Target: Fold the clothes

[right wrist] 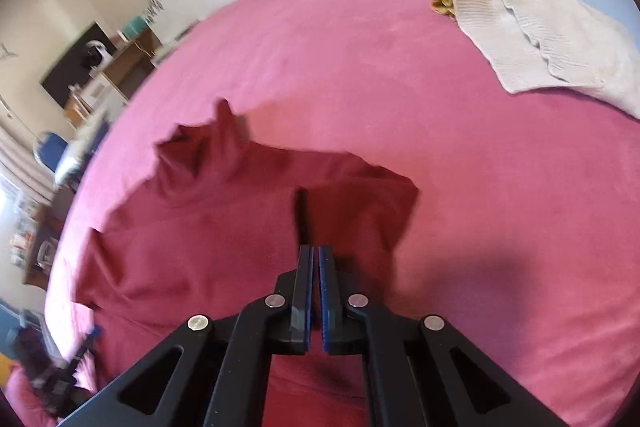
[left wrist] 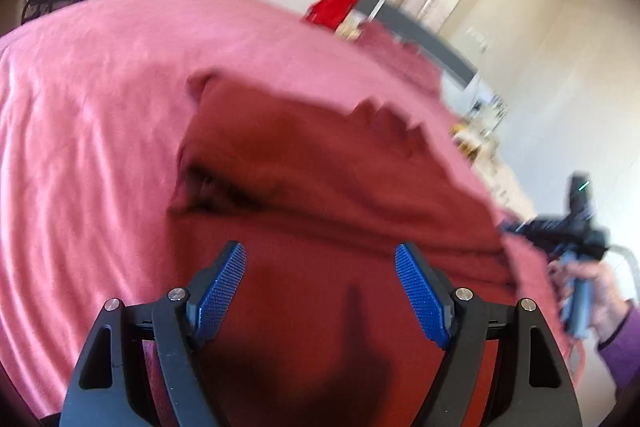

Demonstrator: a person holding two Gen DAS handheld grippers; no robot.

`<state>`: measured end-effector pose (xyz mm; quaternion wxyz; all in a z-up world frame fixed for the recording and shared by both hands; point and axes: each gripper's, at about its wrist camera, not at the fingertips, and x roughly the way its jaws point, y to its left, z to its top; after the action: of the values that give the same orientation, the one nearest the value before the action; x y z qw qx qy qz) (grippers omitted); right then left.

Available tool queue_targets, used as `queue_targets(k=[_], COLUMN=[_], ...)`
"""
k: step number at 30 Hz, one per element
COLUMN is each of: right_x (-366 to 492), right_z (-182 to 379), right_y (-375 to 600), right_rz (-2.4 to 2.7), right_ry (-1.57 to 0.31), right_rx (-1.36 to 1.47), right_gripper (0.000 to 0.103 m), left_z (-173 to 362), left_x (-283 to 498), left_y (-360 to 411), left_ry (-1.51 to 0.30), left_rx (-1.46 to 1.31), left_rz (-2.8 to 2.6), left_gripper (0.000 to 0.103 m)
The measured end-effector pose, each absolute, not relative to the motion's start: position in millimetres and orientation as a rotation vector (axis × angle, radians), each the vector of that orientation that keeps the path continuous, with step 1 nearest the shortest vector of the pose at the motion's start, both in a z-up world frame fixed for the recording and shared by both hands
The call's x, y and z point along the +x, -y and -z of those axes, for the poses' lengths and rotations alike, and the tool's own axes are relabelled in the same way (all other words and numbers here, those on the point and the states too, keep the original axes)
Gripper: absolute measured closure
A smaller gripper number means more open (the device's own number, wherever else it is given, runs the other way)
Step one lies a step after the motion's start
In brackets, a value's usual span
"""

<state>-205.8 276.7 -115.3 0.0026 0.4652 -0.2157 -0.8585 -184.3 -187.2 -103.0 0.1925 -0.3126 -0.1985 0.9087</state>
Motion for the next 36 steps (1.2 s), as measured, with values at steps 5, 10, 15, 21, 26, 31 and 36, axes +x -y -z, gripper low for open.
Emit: queue_targets(k=[5, 10, 15, 21, 26, 31, 36], right_x=[-200.6, -214.2, -242.7, -252.7, -244.9, -242.9, -229.9], right_z=[126.3, 119.3, 120.5, 128.8, 120.8, 130.3, 129.6], right_y=[-285.8, -285.8, -275.1, -263.9, -269.6, -271.8, -269.7], right_rz=[2.632, 2.587, 2.535, 2.51, 2.609, 2.641, 2.616], right_ry=[0.78, 0.804, 0.656, 0.62, 0.652, 0.677, 0.669], right_rx=[1.482, 1.402, 1.46, 1.489, 1.473, 1.536, 1.521], right_gripper=[0.1, 0.078, 0.075, 0.098, 0.099, 0.099, 0.082], left_z=[69.8, 109.3, 123.3, 122.7, 117.2, 116.8, 106.3], left_x=[-224.2, -276.8, -247.7, -251.8, -248.0, -246.8, -231.3], left_y=[171.8, 173.1, 174.0, 179.2, 178.8, 177.3, 195.7], left_ry=[0.392, 0.293, 0.182, 0.23, 0.256, 0.249, 0.377], left_rx=[-0.75, -1.132, -1.078, -1.074, -1.067, -1.077, -1.051], left_rz=[-2.576, -2.538, -2.588, -2.585, -2.586, -2.581, -2.557], left_gripper=[0.023, 0.023, 0.023, 0.023, 0.023, 0.023, 0.023])
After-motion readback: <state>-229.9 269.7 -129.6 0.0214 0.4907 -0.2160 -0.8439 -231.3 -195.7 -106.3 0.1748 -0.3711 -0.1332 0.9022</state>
